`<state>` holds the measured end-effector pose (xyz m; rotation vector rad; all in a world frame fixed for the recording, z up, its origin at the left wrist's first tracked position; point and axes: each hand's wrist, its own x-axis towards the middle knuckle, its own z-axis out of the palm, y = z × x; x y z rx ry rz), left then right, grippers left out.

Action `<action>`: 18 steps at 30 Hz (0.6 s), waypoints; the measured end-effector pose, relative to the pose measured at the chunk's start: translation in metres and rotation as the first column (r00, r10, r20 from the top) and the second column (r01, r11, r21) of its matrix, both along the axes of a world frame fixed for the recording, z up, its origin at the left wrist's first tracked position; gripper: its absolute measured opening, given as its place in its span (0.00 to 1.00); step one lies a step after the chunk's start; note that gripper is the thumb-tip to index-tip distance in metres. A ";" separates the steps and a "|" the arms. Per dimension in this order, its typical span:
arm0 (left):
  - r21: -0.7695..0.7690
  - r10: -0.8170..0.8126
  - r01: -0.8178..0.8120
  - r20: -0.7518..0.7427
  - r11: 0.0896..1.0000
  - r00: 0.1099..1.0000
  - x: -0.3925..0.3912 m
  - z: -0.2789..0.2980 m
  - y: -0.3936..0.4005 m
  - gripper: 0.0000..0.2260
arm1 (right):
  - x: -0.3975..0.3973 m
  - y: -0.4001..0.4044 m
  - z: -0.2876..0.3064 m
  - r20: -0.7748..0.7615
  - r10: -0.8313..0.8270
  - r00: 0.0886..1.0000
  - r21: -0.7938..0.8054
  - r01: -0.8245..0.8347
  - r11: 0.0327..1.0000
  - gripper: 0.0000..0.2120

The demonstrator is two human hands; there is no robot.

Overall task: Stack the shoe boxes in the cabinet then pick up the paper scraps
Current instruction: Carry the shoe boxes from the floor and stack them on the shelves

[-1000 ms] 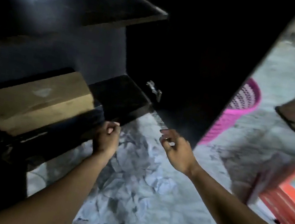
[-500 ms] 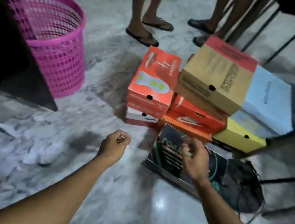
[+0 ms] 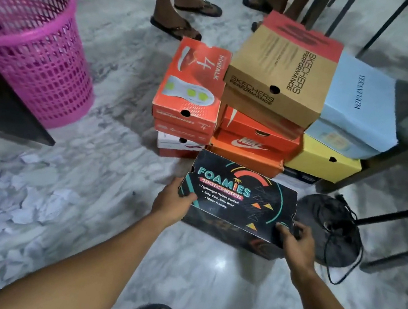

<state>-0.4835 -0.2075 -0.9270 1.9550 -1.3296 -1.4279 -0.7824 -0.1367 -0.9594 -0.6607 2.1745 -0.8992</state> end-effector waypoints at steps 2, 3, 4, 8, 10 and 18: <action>-0.016 0.049 -0.048 0.029 0.999 0.998 0.026 0.010 0.003 0.20 | 0.017 0.001 0.012 -0.034 0.063 0.997 -0.014 -0.064 0.998 0.15; -0.025 0.067 -0.067 0.037 0.997 0.997 0.042 0.015 0.005 0.19 | 0.029 0.001 0.020 -0.059 0.117 0.991 -0.025 -0.118 0.993 0.14; -0.037 0.081 -0.079 0.050 0.996 0.995 0.059 0.023 0.007 0.19 | 0.042 -0.001 0.029 -0.084 0.186 0.979 -0.028 -0.189 0.982 0.14; -0.065 0.189 -0.183 0.116 0.981 0.975 0.138 0.053 0.020 0.17 | 0.106 -0.016 0.058 -0.149 0.440 0.885 -0.063 -0.453 0.889 0.17; -0.101 0.275 -0.261 0.162 0.960 0.948 0.180 0.070 0.030 0.16 | 0.145 -0.030 0.069 -0.135 0.551 0.823 -0.102 -0.565 0.819 0.16; -0.235 0.696 -0.660 0.124 0.713 0.707 0.337 0.125 0.110 0.16 | 0.312 -0.068 0.120 -0.085 0.847 0.525 -0.225 -0.838 0.497 0.14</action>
